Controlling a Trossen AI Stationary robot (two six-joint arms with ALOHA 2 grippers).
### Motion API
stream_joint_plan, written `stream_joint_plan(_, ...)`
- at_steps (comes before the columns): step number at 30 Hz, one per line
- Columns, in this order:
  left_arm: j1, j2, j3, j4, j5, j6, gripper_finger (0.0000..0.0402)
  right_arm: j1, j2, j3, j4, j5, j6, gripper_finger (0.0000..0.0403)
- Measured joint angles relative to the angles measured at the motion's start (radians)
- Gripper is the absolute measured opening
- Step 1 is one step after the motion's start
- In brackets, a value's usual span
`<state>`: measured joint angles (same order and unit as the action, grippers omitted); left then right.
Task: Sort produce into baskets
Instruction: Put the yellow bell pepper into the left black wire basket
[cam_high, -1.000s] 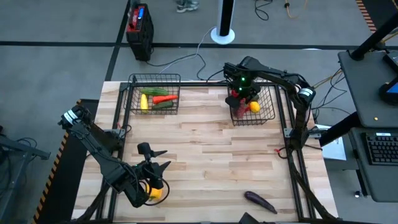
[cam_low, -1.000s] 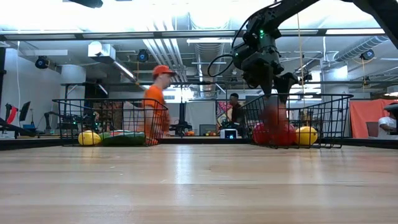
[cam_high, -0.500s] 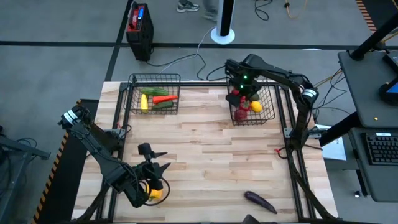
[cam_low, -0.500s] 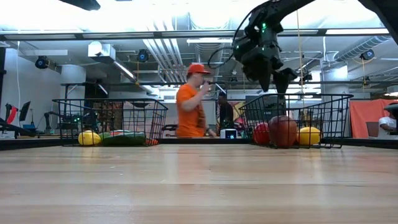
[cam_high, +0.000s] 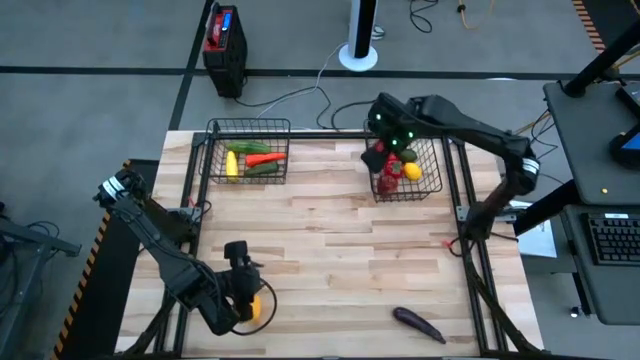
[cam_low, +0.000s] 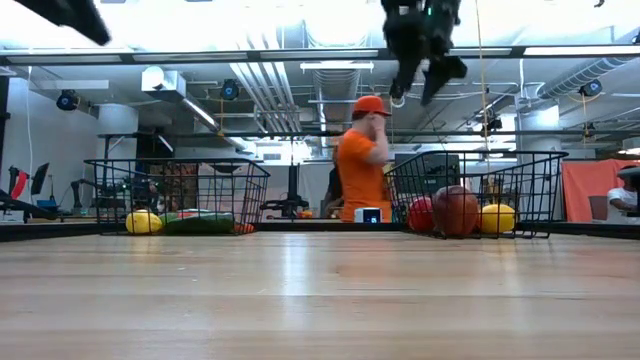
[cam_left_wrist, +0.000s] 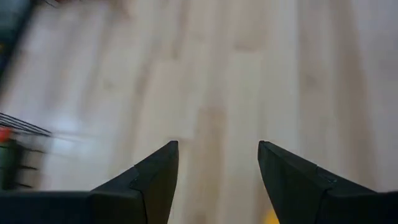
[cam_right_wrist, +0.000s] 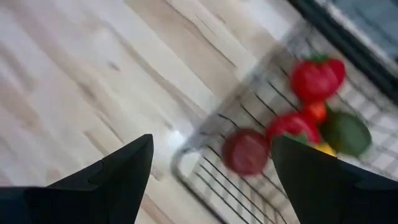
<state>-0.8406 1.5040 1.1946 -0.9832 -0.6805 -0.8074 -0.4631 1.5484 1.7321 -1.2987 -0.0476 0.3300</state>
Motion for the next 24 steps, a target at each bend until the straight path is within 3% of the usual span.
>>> stream_joint_plan(5,-0.001,0.0,0.043,-0.007,0.184,-0.031,0.0204,0.178,-0.061,-0.005,0.125,0.085,0.019,0.0315)
stream_joint_plan(11,-0.009,0.0,0.064,-0.031,0.391,-0.131,0.0204,0.418,-0.074,-0.019,0.26,0.31,0.034,0.0309)
stream_joint_plan(14,-0.025,0.0,0.064,-0.05,0.508,-0.164,0.0204,0.515,-0.071,-0.048,0.339,0.361,0.035,0.0306)
stream_joint_plan(18,-0.068,0.0,0.062,-0.086,0.509,-0.147,0.0204,0.606,-0.049,-0.077,0.402,0.363,0.058,0.0303)
stream_joint_plan(24,-0.134,0.0,0.045,-0.094,0.369,-0.175,0.0204,0.7,-0.026,-0.136,0.521,0.379,0.081,0.0306)
